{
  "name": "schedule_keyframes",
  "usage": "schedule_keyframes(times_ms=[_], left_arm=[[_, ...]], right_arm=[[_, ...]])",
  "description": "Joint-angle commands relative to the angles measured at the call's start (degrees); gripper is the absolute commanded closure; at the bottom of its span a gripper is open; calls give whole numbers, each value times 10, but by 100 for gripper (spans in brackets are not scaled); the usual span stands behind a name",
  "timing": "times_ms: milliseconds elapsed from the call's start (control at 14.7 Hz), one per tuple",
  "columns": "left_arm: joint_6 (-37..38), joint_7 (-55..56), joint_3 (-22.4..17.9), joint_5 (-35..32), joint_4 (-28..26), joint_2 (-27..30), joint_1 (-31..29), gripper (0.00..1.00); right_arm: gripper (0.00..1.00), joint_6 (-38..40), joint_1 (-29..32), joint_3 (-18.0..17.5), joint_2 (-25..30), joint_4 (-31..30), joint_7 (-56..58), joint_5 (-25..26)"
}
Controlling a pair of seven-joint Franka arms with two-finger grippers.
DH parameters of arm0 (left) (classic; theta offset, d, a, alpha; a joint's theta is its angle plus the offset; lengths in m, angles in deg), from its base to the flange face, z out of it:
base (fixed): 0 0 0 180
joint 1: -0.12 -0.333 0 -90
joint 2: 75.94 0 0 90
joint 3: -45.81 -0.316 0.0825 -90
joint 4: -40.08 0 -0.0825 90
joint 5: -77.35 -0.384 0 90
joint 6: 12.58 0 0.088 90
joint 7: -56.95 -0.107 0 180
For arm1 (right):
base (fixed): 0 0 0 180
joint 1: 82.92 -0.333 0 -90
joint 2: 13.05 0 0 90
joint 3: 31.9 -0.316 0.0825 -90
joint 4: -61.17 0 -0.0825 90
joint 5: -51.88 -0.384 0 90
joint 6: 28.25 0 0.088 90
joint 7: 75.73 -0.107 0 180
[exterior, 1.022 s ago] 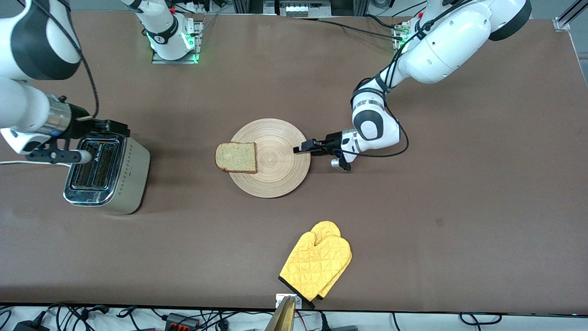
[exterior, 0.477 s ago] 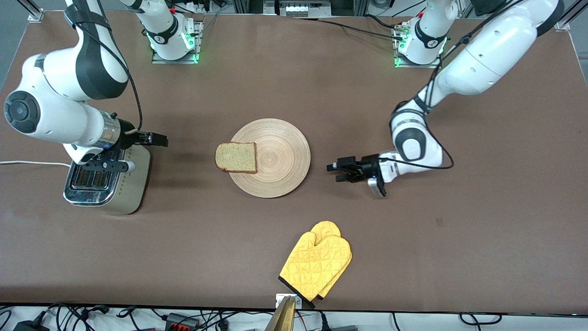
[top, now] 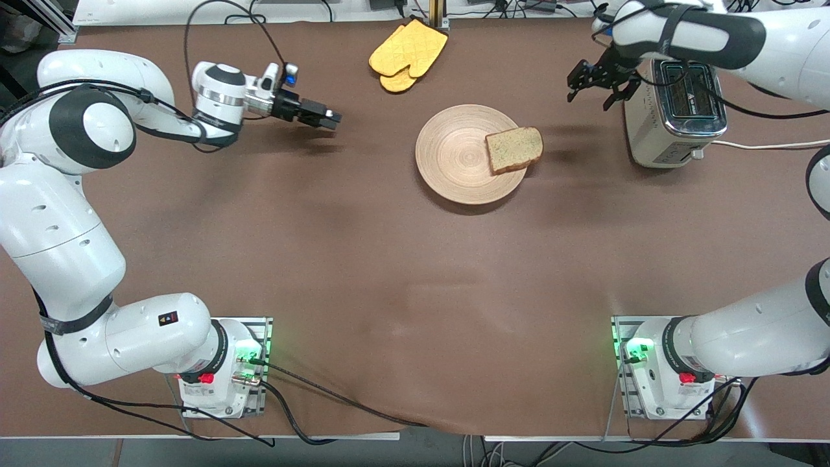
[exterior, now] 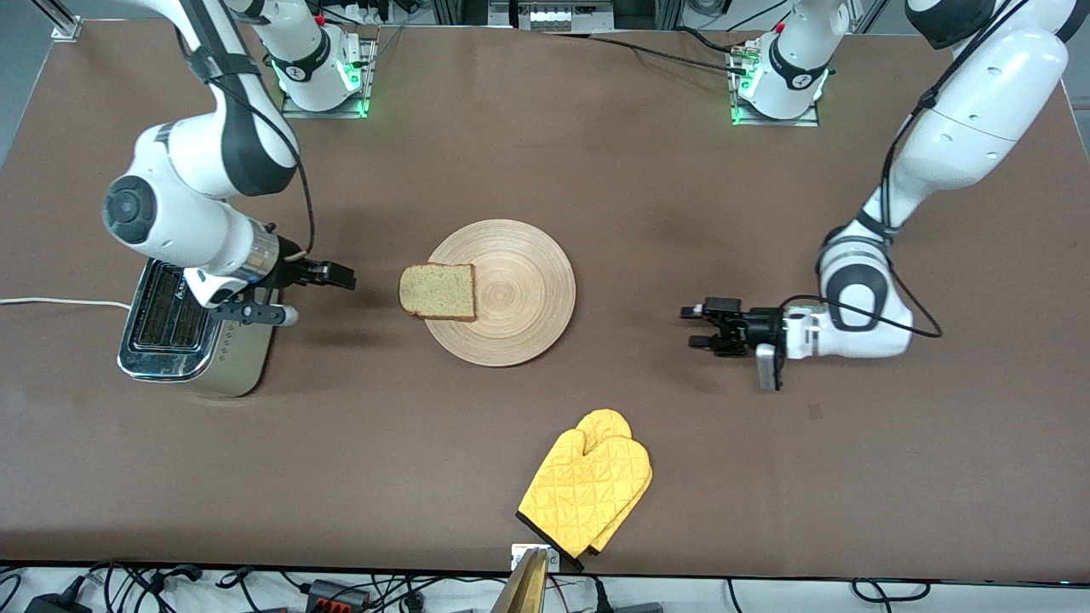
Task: Move plate and put bread in toaster
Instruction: 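Release the plate with the left gripper while the right gripper reaches the bread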
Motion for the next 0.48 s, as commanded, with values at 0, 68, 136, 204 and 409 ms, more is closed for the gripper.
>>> schedule_keyframes(times_ms=[0,68,136,204,409], left_arm=[[107,49,-40,-99,70,11,4,0],[142,76,-49,-134,97,13,2,0],[180,102,-54,-168,126,15,-2,0],[211,129,-54,-202,150,19,-4,0],[282,223,-54,-299,193,59,-4,0]], right_arm=[[0,-63,-23,1,13,-49,-9,-16],[0,-70,-30,1,12,-54,-8,-25],[0,-82,-31,1,11,-63,0,-51],[0,-90,-34,1,10,-70,11,-75],[0,-132,-45,1,-3,-93,66,-136]])
